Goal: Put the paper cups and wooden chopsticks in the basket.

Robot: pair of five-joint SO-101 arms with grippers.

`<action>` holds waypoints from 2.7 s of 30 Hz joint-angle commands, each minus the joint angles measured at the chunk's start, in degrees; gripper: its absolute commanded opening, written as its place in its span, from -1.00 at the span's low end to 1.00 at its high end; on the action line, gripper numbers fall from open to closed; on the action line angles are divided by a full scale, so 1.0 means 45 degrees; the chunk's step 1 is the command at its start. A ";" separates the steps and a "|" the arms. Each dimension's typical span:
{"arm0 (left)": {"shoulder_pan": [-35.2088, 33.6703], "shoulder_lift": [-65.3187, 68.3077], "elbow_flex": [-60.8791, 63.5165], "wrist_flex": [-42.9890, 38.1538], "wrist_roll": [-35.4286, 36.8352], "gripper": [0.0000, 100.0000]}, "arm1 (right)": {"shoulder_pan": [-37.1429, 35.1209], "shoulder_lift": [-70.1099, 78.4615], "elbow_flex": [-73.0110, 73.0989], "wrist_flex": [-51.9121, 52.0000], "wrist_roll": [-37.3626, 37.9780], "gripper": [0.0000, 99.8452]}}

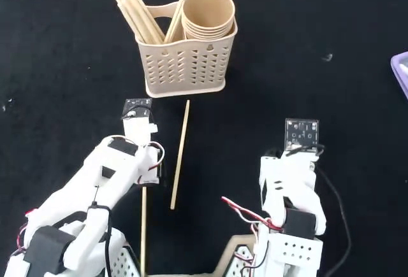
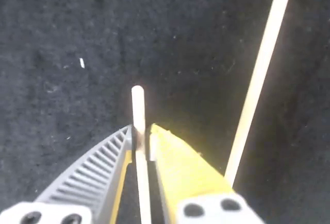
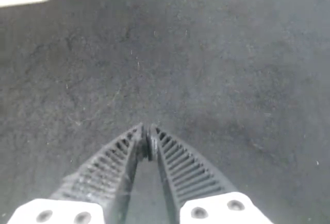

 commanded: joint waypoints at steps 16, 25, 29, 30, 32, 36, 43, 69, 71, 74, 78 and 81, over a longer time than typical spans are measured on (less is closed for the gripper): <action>0.2374 0.0039 -0.4151 0.0078 -0.0586 -0.94 | -0.0117 -0.0205 -0.0029 -0.0078 -0.0078 -0.97; 0.2374 0.2188 -0.6359 -0.0039 -0.1602 -0.94 | -0.0098 -0.0205 -0.0049 -0.0078 -0.0078 -0.97; 0.2315 0.4552 -0.8332 -0.0020 -0.1621 -0.94 | -0.0098 -0.0205 -0.0068 -0.0078 -0.0078 -0.97; 0.2315 0.5079 -0.8821 0.0059 -0.1602 -0.94 | -0.0098 -0.0205 -0.0068 -0.0078 -0.0078 -0.97; 0.2315 0.6037 -0.9485 0.0137 -0.1563 -0.92 | -0.0098 -0.0205 -0.0068 -0.0078 -0.0078 -0.97; 0.2315 0.6916 -1.0501 0.1875 -0.1543 -0.48 | -0.0098 -0.0205 -0.0068 -0.0078 -0.0039 -0.97; 0.1885 0.6447 -1.0989 0.3048 -0.1661 -0.49 | -0.0098 -0.0205 -0.0049 -0.0078 0.0254 -0.97; 0.1475 0.5158 -0.5578 0.0527 -0.3282 -0.71 | -0.0098 -0.0205 -0.0029 -0.0059 0.0254 -0.97; 0.1475 0.5079 -0.5538 0.0586 -0.3282 -0.76 | -0.0098 -0.0205 -0.0029 -0.0059 0.0254 -0.97; 0.1495 0.5021 -0.5519 0.0625 -0.3282 -0.77 | -0.0098 -0.0205 -0.0029 -0.0059 0.0254 -0.97; 0.1495 0.5021 -0.5519 0.0625 -0.3282 -0.82 | -0.0098 -0.0205 -0.0029 -0.0059 0.0254 -0.97; 0.1495 0.5021 -0.5499 0.0664 -0.3282 -0.94 | -0.0098 -0.0205 -0.0029 -0.0059 0.0254 -0.97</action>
